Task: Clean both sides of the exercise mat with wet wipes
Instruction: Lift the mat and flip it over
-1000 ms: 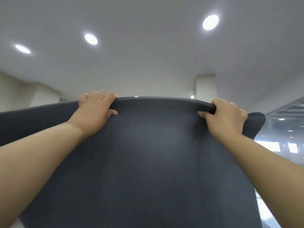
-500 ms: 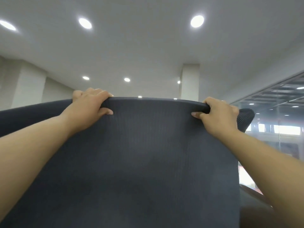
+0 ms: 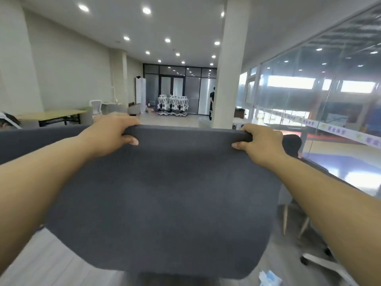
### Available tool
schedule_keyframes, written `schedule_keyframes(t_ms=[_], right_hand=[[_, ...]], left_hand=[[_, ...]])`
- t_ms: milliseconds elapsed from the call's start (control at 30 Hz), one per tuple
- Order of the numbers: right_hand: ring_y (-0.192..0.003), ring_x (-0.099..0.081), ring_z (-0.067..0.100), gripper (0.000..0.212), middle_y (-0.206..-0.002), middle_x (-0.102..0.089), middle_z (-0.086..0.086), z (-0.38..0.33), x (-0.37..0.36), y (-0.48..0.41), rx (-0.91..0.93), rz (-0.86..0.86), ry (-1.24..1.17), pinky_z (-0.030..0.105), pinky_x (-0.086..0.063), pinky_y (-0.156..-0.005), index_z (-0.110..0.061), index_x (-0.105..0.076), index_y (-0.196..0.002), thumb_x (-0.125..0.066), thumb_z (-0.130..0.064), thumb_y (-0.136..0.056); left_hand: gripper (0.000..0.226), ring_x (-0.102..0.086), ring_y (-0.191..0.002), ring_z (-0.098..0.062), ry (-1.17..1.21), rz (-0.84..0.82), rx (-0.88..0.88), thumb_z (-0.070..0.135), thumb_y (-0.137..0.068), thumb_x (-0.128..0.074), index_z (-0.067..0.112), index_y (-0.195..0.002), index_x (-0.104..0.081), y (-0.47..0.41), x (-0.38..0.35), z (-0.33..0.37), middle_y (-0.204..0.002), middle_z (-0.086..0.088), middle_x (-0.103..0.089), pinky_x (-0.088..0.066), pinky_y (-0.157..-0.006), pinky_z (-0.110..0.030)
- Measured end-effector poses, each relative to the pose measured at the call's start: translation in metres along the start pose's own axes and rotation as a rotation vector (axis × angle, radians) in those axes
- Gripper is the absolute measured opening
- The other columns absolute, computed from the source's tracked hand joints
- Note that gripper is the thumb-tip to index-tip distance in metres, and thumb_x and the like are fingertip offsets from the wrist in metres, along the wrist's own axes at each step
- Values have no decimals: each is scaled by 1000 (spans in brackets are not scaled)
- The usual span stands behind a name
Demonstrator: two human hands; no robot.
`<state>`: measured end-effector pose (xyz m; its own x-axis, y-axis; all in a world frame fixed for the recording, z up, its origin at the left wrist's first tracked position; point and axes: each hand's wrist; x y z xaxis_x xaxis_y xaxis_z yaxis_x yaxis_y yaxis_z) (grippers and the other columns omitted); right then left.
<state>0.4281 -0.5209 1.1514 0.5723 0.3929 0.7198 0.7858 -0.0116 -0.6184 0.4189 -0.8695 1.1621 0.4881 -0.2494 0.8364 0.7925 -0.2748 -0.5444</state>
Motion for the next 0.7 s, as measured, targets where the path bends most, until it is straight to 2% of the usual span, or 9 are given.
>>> schedule_keyframes(t_ms=[67,167,300,400,567,700], right_hand=[[-81,-47,21,32,-74,-54,-5,-7,-5,45,-9,-42,9,34,-20,-70,-25,-42,-65,-67,-37,-82],[-85,-49,21,18,-81,-59,-4,-20,-14,115,-46,-92,54,35,-24,-75,-23,-55,-77,-65,-37,-84],[-87,-51,20,13,-82,-60,-6,-43,-30,212,-114,-165,94,35,-24,-72,-22,-59,-82,-63,-33,-86],[-87,-51,21,9,-83,-59,-5,-63,-43,285,-180,-264,136,34,-20,-69,-20,-59,-84,-61,-29,-88],[-90,-52,23,10,-84,-60,-5,-84,-51,398,-280,-419,166,34,-21,-73,-23,-61,-83,-55,-20,-92],[-95,-54,23,17,-90,-66,-5,-90,-47,480,-334,-538,217,31,-19,-72,-29,-65,-92,-48,-23,-93]], left_hand=[[27,-48,-107,-23,-20,-62,13,30,-85,-67,24,-110,-58,39,-8,2,-100,3,-53,-34,-88,-40],[19,-47,-103,-21,44,-124,-2,28,-85,-67,28,-102,-57,103,-23,2,-92,7,-48,-26,-77,-34],[25,-52,-102,-23,124,-192,-20,22,-82,-71,23,-106,-64,195,-44,-11,-95,2,-56,-29,-78,-34],[27,-52,-103,-26,164,-251,-33,17,-80,-72,23,-105,-66,267,-62,-18,-89,6,-50,-36,-82,-37],[27,-49,-107,-24,96,-460,-5,19,-92,-57,28,-118,-60,375,-74,-10,-110,3,-53,-36,-84,-34],[29,-49,-104,-21,17,-618,-30,21,-96,-49,32,-122,-57,447,-73,9,-111,4,-51,-32,-77,-30]])
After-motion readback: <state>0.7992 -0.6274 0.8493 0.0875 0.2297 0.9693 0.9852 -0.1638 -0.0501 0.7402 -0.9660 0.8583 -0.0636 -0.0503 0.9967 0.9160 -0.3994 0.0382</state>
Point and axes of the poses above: each hand's wrist, its own y-axis away from the middle knuckle, its own x-axis out of the back of the hand, z = x × y
